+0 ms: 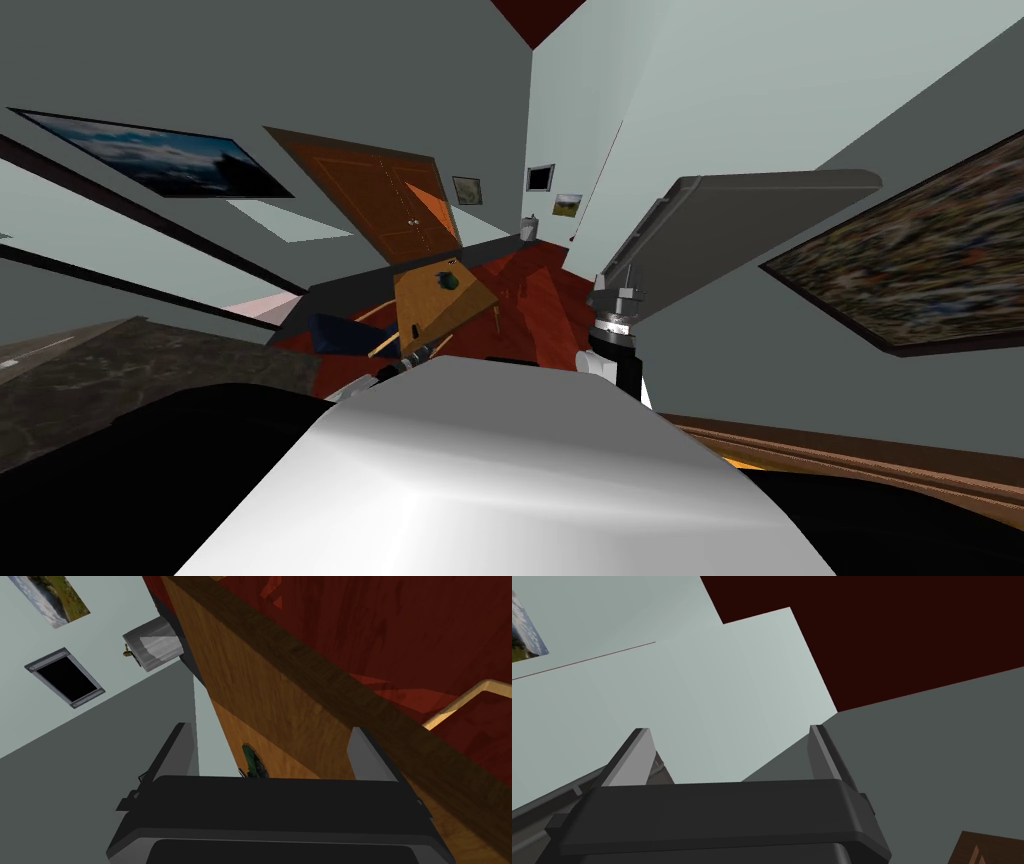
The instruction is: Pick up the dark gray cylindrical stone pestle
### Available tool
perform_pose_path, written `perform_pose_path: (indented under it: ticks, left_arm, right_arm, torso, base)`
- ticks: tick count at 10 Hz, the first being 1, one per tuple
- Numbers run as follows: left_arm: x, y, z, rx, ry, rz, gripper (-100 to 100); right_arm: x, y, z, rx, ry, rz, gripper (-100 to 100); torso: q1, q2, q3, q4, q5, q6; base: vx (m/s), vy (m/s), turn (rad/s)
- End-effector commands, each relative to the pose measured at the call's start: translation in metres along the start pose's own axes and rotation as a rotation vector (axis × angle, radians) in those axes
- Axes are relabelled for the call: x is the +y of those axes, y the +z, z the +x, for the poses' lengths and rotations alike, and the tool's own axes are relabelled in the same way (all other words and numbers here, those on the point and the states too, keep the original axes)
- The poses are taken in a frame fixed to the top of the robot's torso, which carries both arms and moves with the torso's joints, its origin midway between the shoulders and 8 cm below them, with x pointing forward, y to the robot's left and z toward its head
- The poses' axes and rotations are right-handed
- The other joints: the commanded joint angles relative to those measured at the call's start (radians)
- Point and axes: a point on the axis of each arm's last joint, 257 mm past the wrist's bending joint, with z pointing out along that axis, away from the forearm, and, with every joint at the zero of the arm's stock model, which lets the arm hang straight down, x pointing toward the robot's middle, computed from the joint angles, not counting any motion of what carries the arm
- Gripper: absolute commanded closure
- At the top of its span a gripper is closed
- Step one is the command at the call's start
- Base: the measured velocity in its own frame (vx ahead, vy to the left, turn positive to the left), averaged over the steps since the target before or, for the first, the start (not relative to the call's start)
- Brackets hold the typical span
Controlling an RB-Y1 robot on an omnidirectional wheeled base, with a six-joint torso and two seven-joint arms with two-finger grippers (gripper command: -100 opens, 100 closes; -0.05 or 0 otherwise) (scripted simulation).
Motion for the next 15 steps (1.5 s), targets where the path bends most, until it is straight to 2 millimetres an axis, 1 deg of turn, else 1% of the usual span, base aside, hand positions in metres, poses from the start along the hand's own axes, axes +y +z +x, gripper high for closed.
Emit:
perform_pose_path:
  ticks: [1, 3, 4, 5, 6, 8, 9, 10, 11, 12, 13, 14, 15]
  left_arm:
    - [0.030, -0.015, 0.001, 0.012, -0.007, -0.076, -100]
    - [0.040, -0.020, -0.001, 0.006, -0.012, -0.099, -100]
    - [0.058, -0.031, -0.001, 0.017, -0.015, -0.150, -100]
    - [0.065, -0.035, -0.003, 0.012, -0.019, -0.167, -100]
    - [0.085, -0.048, -0.004, 0.019, -0.023, -0.222, -100]
    - [0.096, -0.056, -0.006, 0.011, -0.028, -0.252, -100]
    - [0.112, -0.069, -0.008, 0.017, -0.031, -0.300, -100]
    - [0.117, -0.073, -0.009, 0.013, -0.034, -0.314, -100]
    - [0.136, -0.090, -0.011, 0.014, -0.039, -0.373, -100]
    - [0.139, -0.092, -0.012, 0.012, -0.040, -0.380, -100]
    - [0.159, -0.112, -0.014, 0.010, -0.047, -0.444, -100]
    - [0.165, -0.118, -0.015, 0.005, -0.049, -0.460, -100]
    - [0.166, -0.119, -0.015, 0.004, -0.050, -0.464, -100]
  right_arm:
    - [0.000, 0.000, 0.000, 0.000, 0.000, 0.000, 0]
    - [0.000, 0.000, 0.000, 0.000, 0.000, 0.000, 0]
    - [0.000, 0.000, 0.000, 0.000, 0.000, 0.000, 0]
    - [0.000, 0.000, 0.000, 0.000, 0.000, 0.000, 0]
    - [0.000, 0.000, 0.000, 0.000, 0.000, 0.000, 0]
    - [0.000, 0.000, 0.000, 0.000, 0.000, 0.000, 0]
    - [0.000, 0.000, 0.000, 0.000, 0.000, 0.000, 0]
    - [0.000, 0.000, 0.000, 0.000, 0.000, 0.000, 0]
    - [0.000, 0.000, 0.000, 0.000, 0.000, 0.000, 0]
    - [0.000, 0.000, 0.000, 0.000, 0.000, 0.000, 0]
    - [0.000, 0.000, 0.000, 0.000, 0.000, 0.000, 0]
    - [0.000, 0.000, 0.000, 0.000, 0.000, 0.000, 0]
    - [0.000, 0.000, 0.000, 0.000, 0.000, 0.000, 0]
  torso:
    - [0.000, 0.000, 0.000, 0.000, 0.000, 0.000]
    - [-0.001, 0.000, 0.000, 0.000, 0.000, 0.000]
    - [-0.001, 0.002, 0.001, 0.000, 0.000, 0.000]
    - [-0.001, 0.002, 0.001, 0.001, 0.000, 0.000]
    - [0.000, 0.001, 0.001, 0.000, 0.000, 0.000]
    - [0.000, 0.000, 0.000, 0.000, 0.000, 0.000]
    - [-0.001, 0.002, 0.001, 0.000, 0.000, -0.001]
    - [0.000, 0.001, 0.001, 0.000, 0.000, 0.000]
    - [0.000, 0.001, 0.001, 0.000, 0.000, 0.000]
    - [0.001, 0.000, 0.000, 0.000, 0.000, 0.000]
    - [0.001, 0.000, 0.000, 0.000, 0.000, 0.000]
    - [0.002, -0.001, 0.000, 0.000, 0.000, 0.000]
    - [0.001, 0.000, 0.000, 0.000, 0.000, 0.000]
  base:
    - [0.090, 0.005, -0.156]
    - [0.055, 0.008, -0.029]
    - [0.052, 0.009, -0.128]
    - [0.066, 0.017, -0.099]
    - [0.111, 0.022, -0.151]
    - [0.060, 0.021, -0.037]
    - [0.068, 0.025, -0.162]
    - [0.071, 0.033, -0.081]
    - [0.086, 0.039, -0.153]
    - [0.075, 0.044, -0.083]
    - [0.094, 0.056, -0.119]
    - [0.075, 0.048, -0.088]
    - [0.025, 0.018, -0.004]
